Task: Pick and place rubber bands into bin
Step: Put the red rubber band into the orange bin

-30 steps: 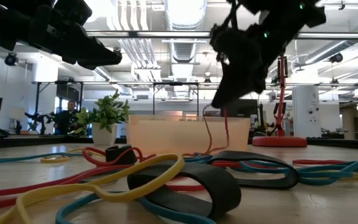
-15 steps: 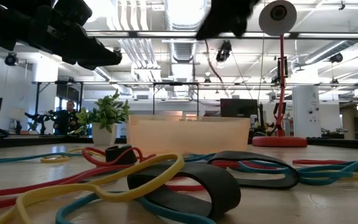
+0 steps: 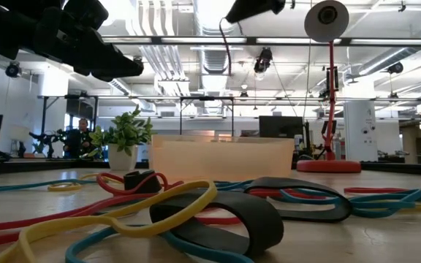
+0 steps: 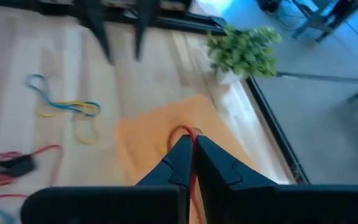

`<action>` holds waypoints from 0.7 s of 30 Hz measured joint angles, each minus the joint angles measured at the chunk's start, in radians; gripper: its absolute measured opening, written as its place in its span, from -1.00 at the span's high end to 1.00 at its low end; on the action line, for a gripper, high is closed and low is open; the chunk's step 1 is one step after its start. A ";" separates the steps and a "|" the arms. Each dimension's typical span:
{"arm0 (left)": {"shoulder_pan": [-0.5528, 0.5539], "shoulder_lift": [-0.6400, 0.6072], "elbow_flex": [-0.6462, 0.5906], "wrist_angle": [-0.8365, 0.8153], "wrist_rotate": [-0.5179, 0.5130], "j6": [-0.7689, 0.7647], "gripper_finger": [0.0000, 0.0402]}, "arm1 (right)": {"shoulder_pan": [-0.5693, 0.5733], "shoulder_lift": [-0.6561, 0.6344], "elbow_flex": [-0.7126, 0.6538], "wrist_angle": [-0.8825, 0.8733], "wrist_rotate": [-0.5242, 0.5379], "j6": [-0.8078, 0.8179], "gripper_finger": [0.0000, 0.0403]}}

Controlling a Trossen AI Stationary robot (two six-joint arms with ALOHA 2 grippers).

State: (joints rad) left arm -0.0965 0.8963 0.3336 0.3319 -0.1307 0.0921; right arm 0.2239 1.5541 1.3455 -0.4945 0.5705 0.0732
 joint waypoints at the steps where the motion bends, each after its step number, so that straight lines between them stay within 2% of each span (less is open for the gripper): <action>1: 0.000 0.000 0.000 0.000 0.000 0.000 0.41 | -0.015 0.004 -0.009 0.005 0.003 -0.002 0.96; 13: 0.000 0.000 0.000 0.000 0.001 -0.001 0.41 | -0.180 0.014 -0.109 0.084 0.009 -0.038 0.96; 16: 0.000 0.000 0.000 0.000 0.001 -0.001 0.41 | -0.218 0.015 -0.129 0.087 0.005 0.003 0.96; 21: 0.000 0.000 0.000 0.000 0.001 -0.001 0.41 | -0.262 0.020 -0.168 0.096 -0.056 0.013 0.88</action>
State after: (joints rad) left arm -0.0965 0.8963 0.3336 0.3318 -0.1299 0.0910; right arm -0.0376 1.5742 1.1771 -0.3981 0.5148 0.0863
